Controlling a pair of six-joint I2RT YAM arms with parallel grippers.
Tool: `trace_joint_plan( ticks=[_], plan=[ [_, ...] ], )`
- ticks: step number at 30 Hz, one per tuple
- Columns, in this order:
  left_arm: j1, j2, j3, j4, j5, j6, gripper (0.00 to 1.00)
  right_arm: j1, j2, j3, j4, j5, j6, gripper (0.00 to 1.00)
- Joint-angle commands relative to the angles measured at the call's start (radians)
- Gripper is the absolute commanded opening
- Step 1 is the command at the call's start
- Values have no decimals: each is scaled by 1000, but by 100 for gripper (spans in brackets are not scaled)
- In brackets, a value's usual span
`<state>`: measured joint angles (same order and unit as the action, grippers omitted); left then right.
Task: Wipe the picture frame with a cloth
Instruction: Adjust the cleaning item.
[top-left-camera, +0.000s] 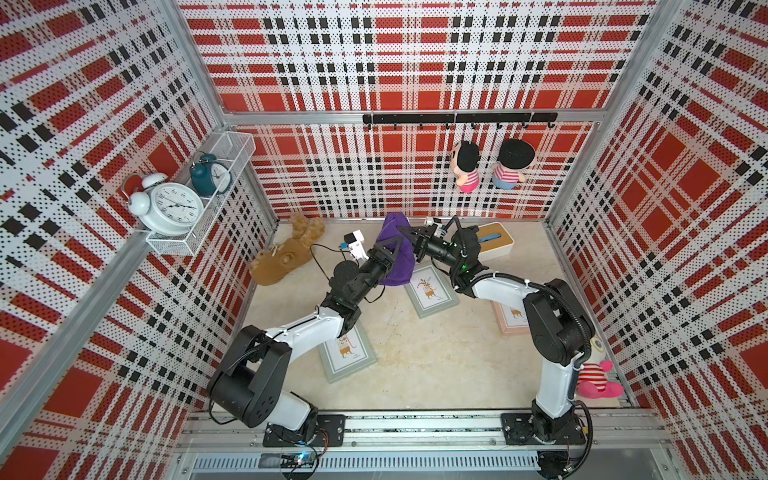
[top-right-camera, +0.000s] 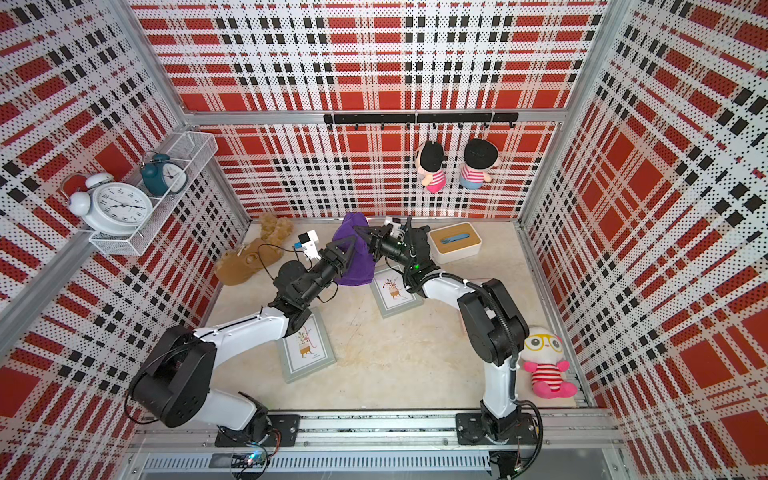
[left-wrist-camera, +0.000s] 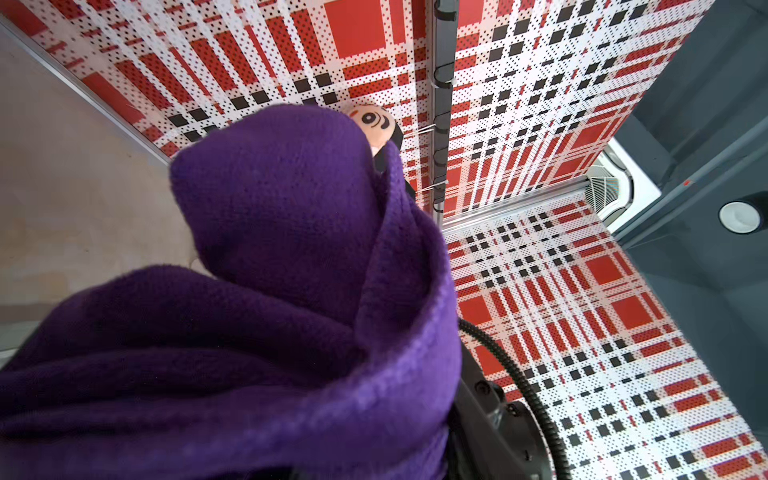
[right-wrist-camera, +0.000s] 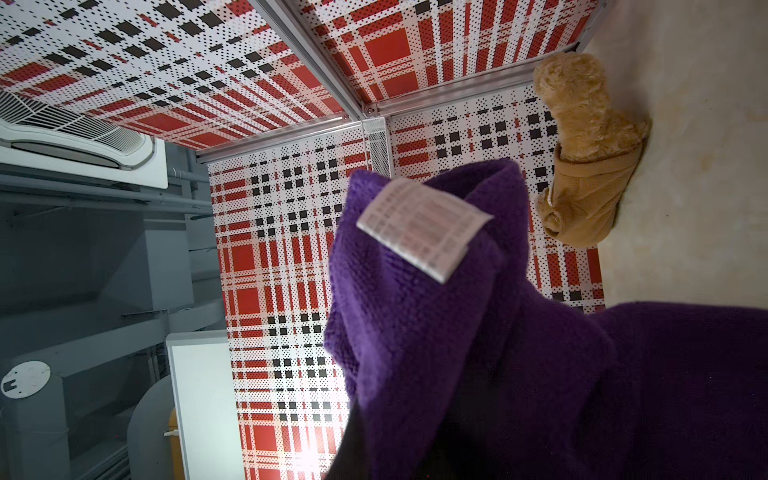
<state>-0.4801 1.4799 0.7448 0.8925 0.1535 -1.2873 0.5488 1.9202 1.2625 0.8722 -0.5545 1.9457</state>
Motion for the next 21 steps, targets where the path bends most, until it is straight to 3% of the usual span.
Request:
trace_joint_plan(
  ticks=[1,5,7,9,11,13,17,21],
  plan=[
    [17,-45,4,32,-1,26,33,7,-27,-8,-54,-17,-30,0],
    [27,-60,-14,-1,-2,32,19,-3,-33,-2,-102,-14,-83,1],
    [36,-74,-27,-31,-3,43,10,-16,-49,-4,-158,-5,-140,9],
    [49,-95,-51,-65,-4,55,0,-37,-77,-13,-245,9,-229,31],
    [68,-123,-85,-103,-5,68,0,-62,-113,-36,-335,27,-327,52],
    [93,-157,-113,-170,-6,94,0,-88,-157,-84,-403,54,-431,66],
    [146,-232,-137,-377,-35,201,0,-154,-230,-154,-633,133,-736,74],
    [177,-280,-108,-594,-106,321,0,-177,-231,-122,-954,357,-1097,76]
  ],
)
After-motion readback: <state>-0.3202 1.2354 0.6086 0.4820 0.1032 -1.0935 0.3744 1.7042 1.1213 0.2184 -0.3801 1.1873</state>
